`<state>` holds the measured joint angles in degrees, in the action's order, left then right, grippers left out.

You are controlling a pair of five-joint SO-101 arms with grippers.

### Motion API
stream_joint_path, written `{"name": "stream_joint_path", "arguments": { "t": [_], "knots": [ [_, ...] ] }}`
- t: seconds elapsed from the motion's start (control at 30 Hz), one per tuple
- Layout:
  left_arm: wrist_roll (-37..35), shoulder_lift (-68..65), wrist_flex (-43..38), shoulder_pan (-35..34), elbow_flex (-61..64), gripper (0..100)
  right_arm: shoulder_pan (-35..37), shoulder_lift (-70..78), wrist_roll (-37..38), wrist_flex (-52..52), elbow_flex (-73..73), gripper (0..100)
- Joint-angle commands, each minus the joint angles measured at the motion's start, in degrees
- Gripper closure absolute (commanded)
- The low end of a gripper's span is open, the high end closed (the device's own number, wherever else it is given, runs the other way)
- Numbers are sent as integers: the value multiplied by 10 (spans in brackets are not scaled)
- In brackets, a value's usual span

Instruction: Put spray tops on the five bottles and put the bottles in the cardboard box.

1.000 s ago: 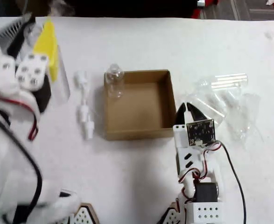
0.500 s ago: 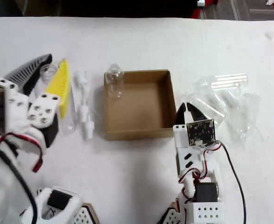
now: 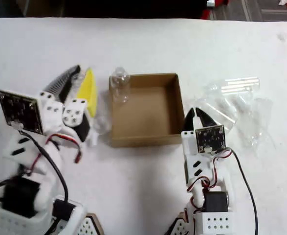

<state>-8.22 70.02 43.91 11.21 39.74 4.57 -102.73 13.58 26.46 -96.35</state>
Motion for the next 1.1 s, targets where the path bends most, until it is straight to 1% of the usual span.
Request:
{"name": "stream_joint_path", "arguments": {
  "t": [0.0,0.1,0.17,0.2,0.27,0.43,0.53,0.63,0.7,0.77,0.83,0.9,1.0,1.07],
  "knots": [
    [-19,30,-193,36,140,976,-1,-1,-1,0,-5,981],
    [49,30,-338,73,231,976,-1,-1,6,0,-5,981],
    [87,30,-406,96,281,976,-1,-1,26,0,-5,981],
    [103,30,-427,103,302,976,-1,-1,32,0,-5,981],
    [120,30,-456,108,339,976,-1,-1,34,0,-5,981],
    [120,29,-539,85,415,976,-1,-1,36,-1,-5,981],
    [120,28,-582,85,445,976,1,-1,36,-1,-5,981],
    [120,-15,-588,84,423,976,0,-1,36,-1,-5,981],
    [118,-80,-585,81,375,976,0,-1,36,-1,-5,981],
    [95,-153,-585,82,337,976,-1,-1,36,-1,-5,981],
    [80,-214,-596,88,329,976,-1,-1,37,0,-5,981],
    [84,-236,-642,93,345,976,-2,-1,37,0,-5,981],
    [113,-242,-730,91,386,976,-2,-1,37,0,-5,981],
    [125,-247,-746,91,400,976,-2,-1,37,0,-5,981]
  ]
}}
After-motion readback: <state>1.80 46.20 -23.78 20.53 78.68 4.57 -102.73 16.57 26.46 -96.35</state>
